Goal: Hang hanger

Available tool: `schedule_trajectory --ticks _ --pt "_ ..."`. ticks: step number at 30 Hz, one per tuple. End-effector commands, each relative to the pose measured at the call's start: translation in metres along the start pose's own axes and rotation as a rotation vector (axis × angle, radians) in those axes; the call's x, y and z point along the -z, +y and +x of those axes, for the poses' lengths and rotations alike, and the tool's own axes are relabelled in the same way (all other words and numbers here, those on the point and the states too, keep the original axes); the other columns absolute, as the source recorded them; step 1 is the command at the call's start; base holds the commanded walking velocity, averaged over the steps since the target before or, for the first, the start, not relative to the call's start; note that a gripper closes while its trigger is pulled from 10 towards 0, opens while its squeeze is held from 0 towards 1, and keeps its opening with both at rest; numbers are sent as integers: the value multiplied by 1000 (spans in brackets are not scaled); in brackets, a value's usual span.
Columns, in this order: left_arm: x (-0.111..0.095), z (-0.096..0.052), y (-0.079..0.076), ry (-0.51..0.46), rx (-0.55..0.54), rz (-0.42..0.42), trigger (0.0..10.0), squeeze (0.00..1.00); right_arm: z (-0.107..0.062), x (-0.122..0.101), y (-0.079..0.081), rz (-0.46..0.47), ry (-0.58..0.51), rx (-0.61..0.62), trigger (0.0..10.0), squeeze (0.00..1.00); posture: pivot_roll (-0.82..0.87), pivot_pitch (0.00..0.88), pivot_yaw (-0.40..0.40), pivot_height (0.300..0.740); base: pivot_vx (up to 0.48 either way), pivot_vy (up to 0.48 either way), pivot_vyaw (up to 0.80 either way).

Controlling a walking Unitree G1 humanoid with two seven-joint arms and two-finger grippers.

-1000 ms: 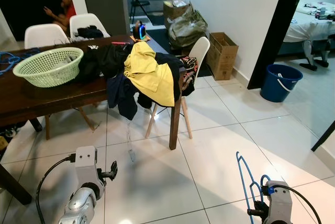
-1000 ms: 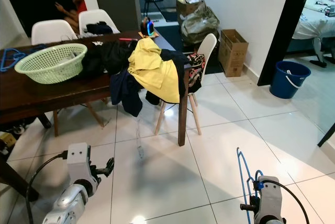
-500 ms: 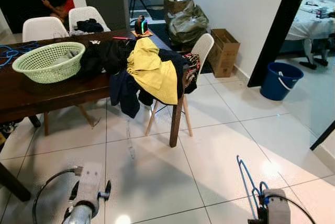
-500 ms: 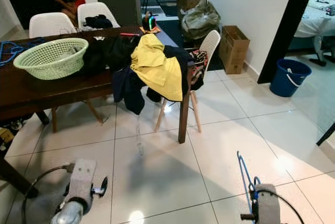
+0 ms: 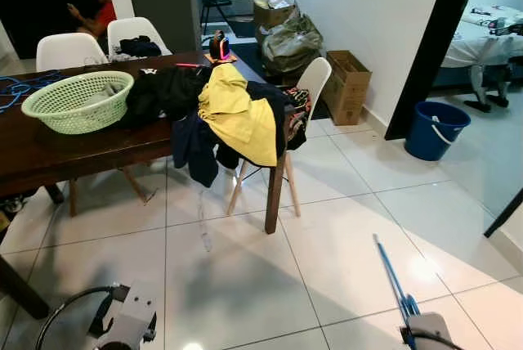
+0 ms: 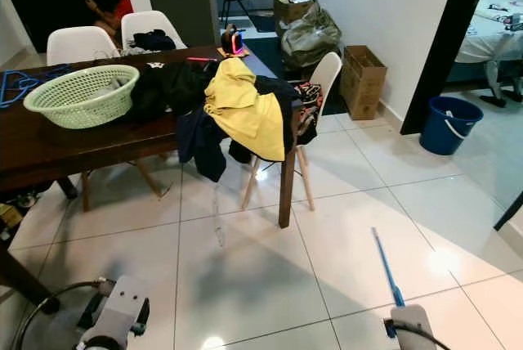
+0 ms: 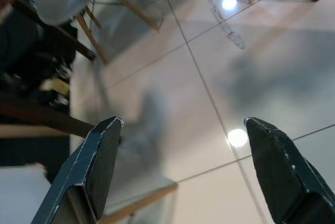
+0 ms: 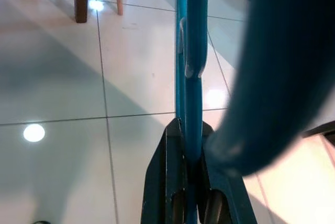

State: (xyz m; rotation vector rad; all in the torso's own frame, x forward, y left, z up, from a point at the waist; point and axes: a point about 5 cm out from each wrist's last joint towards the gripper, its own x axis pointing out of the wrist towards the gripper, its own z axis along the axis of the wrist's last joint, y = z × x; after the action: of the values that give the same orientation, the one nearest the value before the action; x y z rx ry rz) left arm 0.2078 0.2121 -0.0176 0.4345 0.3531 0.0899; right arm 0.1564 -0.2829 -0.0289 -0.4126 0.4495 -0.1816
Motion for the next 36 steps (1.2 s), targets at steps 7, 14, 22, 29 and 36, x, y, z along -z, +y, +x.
schedule_trajectory --ticks 7,14,22,29,36 --pt "5 -3 4 35 -128 217 10000 0 -5 18 -12 -237 90 137 10000 0 -30 0 -6 740 0 0 0" --pt "4 2 3 39 -135 304 10000 0 -4 22 -10 -303 97 130 10000 0 -33 0 -11 740 0 0 0" --pt "8 4 4 59 -150 328 10000 0 -4 27 -8 -335 124 146 10000 0 -38 0 -12 740 0 0 0" --pt "11 12 3 89 -144 337 10000 0 0 26 -13 -341 153 145 10000 0 -31 0 -20 740 0 0 0" --pt "12 19 5 116 -136 342 10000 0 7 22 -12 -344 168 142 10000 0 -47 0 3 740 0 0 0"
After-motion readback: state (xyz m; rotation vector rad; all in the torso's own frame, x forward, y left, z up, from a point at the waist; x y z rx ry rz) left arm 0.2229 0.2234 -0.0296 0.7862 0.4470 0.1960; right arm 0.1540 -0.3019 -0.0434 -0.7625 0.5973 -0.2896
